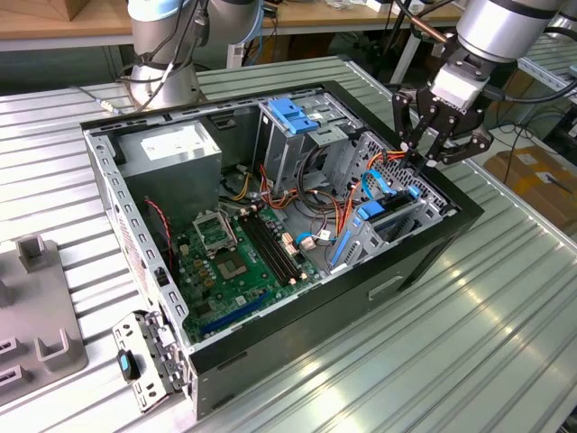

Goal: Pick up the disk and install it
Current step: 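Insert the second disk wire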

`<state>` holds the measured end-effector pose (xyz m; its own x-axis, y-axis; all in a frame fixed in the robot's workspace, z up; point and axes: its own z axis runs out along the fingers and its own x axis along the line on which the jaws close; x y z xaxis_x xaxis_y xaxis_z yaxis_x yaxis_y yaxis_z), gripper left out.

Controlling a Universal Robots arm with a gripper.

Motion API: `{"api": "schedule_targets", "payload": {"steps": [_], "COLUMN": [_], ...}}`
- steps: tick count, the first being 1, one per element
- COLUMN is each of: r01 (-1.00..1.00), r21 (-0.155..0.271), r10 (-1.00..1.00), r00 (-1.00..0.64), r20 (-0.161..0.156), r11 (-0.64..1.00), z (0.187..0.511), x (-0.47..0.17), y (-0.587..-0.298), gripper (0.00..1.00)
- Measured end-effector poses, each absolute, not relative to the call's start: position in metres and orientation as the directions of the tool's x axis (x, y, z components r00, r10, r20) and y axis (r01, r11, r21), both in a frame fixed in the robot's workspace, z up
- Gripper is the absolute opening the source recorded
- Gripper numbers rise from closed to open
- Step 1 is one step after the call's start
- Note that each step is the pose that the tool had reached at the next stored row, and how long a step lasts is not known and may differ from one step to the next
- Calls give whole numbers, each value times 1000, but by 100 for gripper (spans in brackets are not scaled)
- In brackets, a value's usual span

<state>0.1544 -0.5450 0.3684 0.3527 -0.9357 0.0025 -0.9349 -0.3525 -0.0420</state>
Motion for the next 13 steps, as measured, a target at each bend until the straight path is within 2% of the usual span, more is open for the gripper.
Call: {"api": "schedule_targets", "payload": {"steps": [13], "r01": [-923], "r21": [-42], "r10": [-924], "r00": [383], "r20": [3], "r11": [-383], "z": [368], "x": [166], "y": [-533], "gripper": [30]}}
